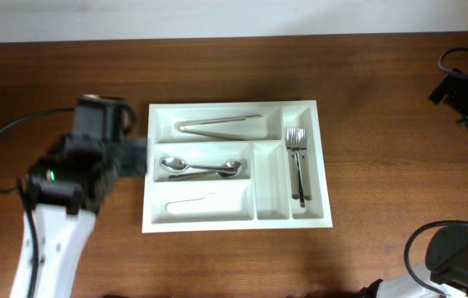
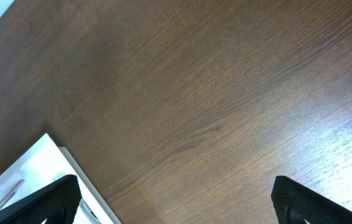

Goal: Pack container
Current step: 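Move the left gripper back to the two silver teaspoons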

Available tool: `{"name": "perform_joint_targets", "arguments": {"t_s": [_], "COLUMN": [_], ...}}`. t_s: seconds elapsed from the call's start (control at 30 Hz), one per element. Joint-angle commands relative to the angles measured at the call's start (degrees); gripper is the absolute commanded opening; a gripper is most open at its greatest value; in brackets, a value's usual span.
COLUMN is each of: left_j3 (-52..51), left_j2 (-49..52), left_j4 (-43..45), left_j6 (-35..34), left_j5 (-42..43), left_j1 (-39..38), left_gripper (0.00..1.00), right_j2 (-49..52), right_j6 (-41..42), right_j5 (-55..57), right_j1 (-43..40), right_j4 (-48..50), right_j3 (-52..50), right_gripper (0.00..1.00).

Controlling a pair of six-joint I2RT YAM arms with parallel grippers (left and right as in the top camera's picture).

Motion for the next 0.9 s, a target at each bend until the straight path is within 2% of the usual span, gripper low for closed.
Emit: {"name": "perform_joint_targets", "arguments": {"t_s": [0.0,0.13,0.27,0.37,0.6,0.77,0.87], "left_j3": [0.5,0.5,0.52,0.52,0.52,0.52,0.52], "left_j2": [6.49,16.79,27.08,32.06,37.05,37.35,37.59], "left_j4": [0.63,3.63,7.65,10.32,16.33,20.68,22.71], "left_j6": [-14.75,-15.04,-15.06,-15.5,-15.61,-15.19,-15.17], "left_j5": [0.02,5.18,8.5,10.43,10.45,9.97,13.22], "left_j1": [5.88,11.45,15.28,16.76,17.33,17.64,17.59], "left_gripper": [0.99,1.0,0.84,0.83,0.75,0.75,0.66], "right_j2": [-0.76,-0.76,-0.76,-0.76,-0.76,-0.76,-0.76], "right_j6": [0.48,0.48,0.48,0.48,0.46,0.48,0.46], "right_j5": [-0.28,-0.28,-0.28,-0.28,-0.28,-0.28,-0.28], "right_j1": [-0.15,-0.15,-0.15,-0.15,-0.15,-0.15,-0.15], "right_j4": [-0.02,-0.02,-0.02,-0.02,-0.02,-0.02,-0.02], "right_j3": [0.63,0.63,0.63,0.63,0.63,0.63,0.63], "right_gripper": [0.99,0.99,0.99,0.99,0.99,0.99,0.99]}}
